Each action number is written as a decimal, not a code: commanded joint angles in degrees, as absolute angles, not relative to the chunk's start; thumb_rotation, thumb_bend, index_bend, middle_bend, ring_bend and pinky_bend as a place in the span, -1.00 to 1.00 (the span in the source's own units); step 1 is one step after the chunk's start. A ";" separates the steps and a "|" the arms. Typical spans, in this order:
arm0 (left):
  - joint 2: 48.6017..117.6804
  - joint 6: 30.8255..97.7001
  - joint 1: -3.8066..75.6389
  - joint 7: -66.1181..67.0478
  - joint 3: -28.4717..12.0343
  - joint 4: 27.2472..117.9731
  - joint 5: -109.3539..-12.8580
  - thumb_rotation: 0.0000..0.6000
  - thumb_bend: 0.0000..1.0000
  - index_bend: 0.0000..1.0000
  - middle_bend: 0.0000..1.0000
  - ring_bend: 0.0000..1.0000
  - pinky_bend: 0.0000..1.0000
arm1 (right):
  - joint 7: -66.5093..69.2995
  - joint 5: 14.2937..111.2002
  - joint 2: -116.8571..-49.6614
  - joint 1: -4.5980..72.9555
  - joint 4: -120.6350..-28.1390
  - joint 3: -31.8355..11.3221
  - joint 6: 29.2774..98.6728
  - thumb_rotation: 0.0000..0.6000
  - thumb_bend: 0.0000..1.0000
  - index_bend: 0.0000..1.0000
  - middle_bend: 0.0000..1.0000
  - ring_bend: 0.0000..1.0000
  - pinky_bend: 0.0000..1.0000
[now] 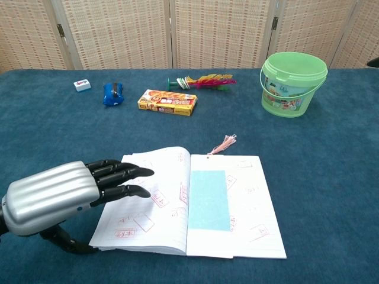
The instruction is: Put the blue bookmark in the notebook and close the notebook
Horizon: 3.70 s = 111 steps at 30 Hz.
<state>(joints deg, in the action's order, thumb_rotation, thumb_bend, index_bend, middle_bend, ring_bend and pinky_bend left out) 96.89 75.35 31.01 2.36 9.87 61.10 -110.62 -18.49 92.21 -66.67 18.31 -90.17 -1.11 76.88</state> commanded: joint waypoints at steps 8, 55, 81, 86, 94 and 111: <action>98.03 76.34 31.19 0.34 9.98 59.46 -110.10 1.00 -0.47 -0.55 -0.90 -0.83 -0.68 | -18.48 92.16 -66.74 18.09 -90.09 -1.36 76.82 1.00 -0.47 -0.86 -0.80 -1.00 -1.00; 95.21 89.99 28.35 -4.15 9.96 55.30 -110.50 1.00 0.09 0.20 -0.60 -0.66 -0.68 | -16.99 93.32 -67.80 18.21 -88.41 -1.99 76.75 1.00 -0.47 -0.86 -0.81 -1.00 -1.00; 95.03 79.16 36.08 9.99 6.69 69.88 -112.92 1.00 -0.25 -0.75 -0.82 -0.67 -0.68 | -15.35 93.69 -67.03 16.33 -87.70 -1.73 79.38 1.00 -0.47 -0.86 -0.82 -1.00 -1.00; 95.25 78.25 36.28 11.07 6.04 71.70 -112.20 1.00 -0.38 -0.94 -0.90 -0.73 -0.68 | -15.19 93.75 -67.02 16.05 -87.67 -1.73 79.71 1.00 -0.47 -0.86 -0.83 -1.00 -1.00; 97.10 76.50 37.23 11.34 4.69 73.21 -111.10 1.00 -0.41 -0.99 -0.95 -0.76 -0.68 | -15.01 93.92 -66.60 15.53 -87.91 -1.83 80.54 1.00 -0.47 -0.86 -0.83 -1.00 -1.00; 91.85 77.54 34.70 12.43 2.57 82.14 -105.39 1.00 -0.41 -0.98 -0.97 -0.76 -0.68 | -15.11 93.06 -65.46 14.99 -88.50 -1.64 79.67 1.00 -0.41 -0.86 -0.83 -1.00 -1.00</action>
<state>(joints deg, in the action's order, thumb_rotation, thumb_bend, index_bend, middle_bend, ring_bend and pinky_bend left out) 93.22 77.13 35.72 11.99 2.94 80.78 -106.77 -15.07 93.11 -65.52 15.04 -88.46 -1.67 79.73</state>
